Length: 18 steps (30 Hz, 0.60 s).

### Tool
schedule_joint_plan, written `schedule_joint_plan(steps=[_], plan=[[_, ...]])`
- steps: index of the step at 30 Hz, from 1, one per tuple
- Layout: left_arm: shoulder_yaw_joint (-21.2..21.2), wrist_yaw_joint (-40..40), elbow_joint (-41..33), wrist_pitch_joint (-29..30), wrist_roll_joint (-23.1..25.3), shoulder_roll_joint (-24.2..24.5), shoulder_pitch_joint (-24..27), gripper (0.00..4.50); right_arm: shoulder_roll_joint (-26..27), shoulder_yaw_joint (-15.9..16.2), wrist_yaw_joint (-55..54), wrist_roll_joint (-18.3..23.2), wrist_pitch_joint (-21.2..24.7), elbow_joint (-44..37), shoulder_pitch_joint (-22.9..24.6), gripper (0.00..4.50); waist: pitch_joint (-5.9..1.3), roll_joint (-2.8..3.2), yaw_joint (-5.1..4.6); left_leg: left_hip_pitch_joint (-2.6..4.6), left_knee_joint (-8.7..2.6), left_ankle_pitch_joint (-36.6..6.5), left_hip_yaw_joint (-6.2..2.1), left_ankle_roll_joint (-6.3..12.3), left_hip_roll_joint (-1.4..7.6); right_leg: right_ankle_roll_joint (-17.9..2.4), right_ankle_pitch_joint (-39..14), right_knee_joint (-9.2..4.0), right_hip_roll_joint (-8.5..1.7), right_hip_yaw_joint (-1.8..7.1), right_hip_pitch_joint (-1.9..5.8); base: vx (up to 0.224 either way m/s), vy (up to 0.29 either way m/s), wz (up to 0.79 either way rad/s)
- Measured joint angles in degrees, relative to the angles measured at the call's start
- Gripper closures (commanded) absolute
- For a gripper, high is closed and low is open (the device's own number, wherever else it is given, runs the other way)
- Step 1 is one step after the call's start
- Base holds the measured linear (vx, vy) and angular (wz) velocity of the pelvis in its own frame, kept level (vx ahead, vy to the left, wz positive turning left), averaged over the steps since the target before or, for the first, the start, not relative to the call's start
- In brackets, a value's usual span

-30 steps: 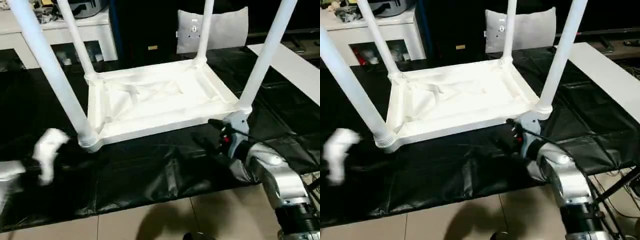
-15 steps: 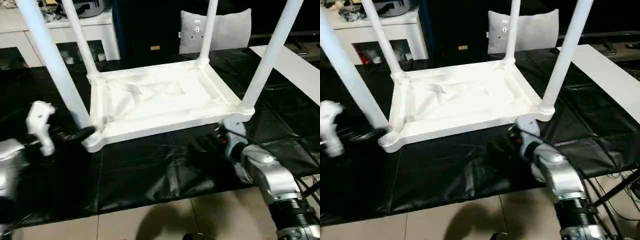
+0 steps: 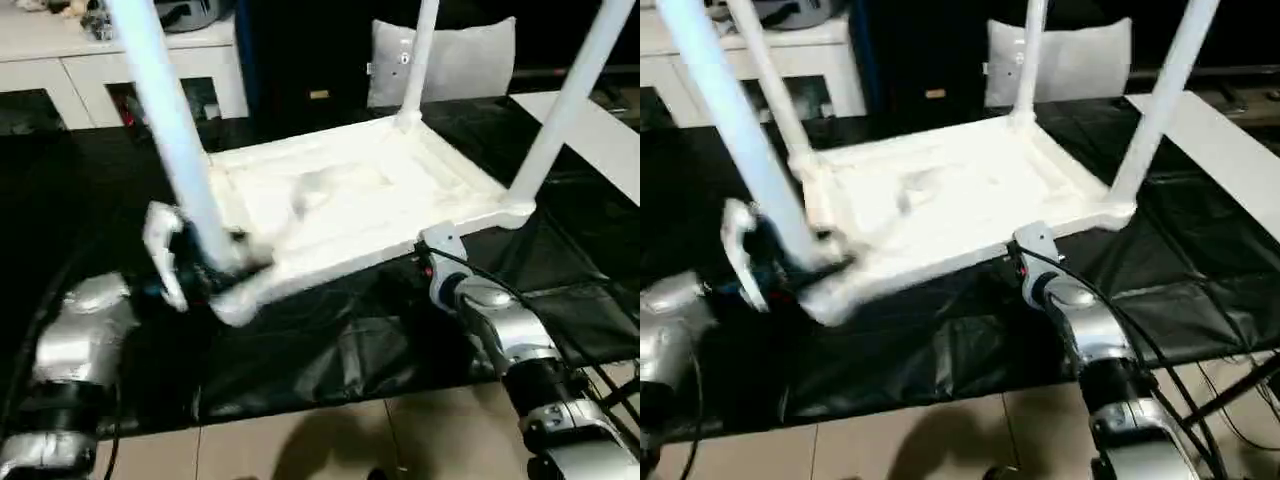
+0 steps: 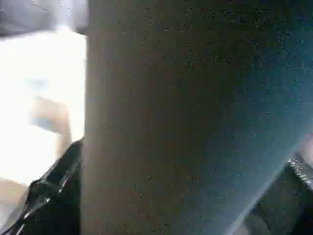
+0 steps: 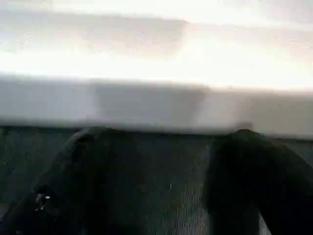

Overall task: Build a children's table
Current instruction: Rotate table base

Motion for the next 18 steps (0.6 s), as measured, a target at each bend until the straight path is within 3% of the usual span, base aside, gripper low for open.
schedule_joint_plan(steps=[5, 12, 18], plan=[[-4.33, -0.29, -6.2, 3.36, -1.47, -3.07, 0.47, 0.11, 1.23, 0.27, 0.81, -0.32, -2.18, 2.56, -1.2, 0.0, 0.07, -0.15, -0.48, 0.1, 0.0, 0.08, 0.09, -0.09, 0.06, -0.02, 0.02, 0.03, 0.02, 0.02, -0.01, 0.0, 0.0, 0.0], [-7.94, 1.04, -9.3, 7.02, -2.98, -8.65, -2.83, 0.11, 2.54, 2.36, 4.37, -1.61, -5.68, 5.25, -2.72, 0.0, 0.16, -0.3, -2.63, 0.0, 0.01, 0.11, 0.2, -0.12, 0.19, -0.03, 0.02, 0.03, 0.06, -0.01, -0.11, 0.0, 0.0, 0.0], [-9.87, 1.77, -10.05, 7.82, -3.36, -13.11, -4.31, 0.11, 2.24, 2.41, 5.8, -1.92, -7.26, 6.0, -3.22, 0.0, 0.19, -0.35, -2.7, -0.26, 0.0, 0.1, 0.25, -0.05, 0.25, -0.08, 0.05, 0.04, 0.1, -0.02, -0.38, 0.0, 0.0, 0.0]])
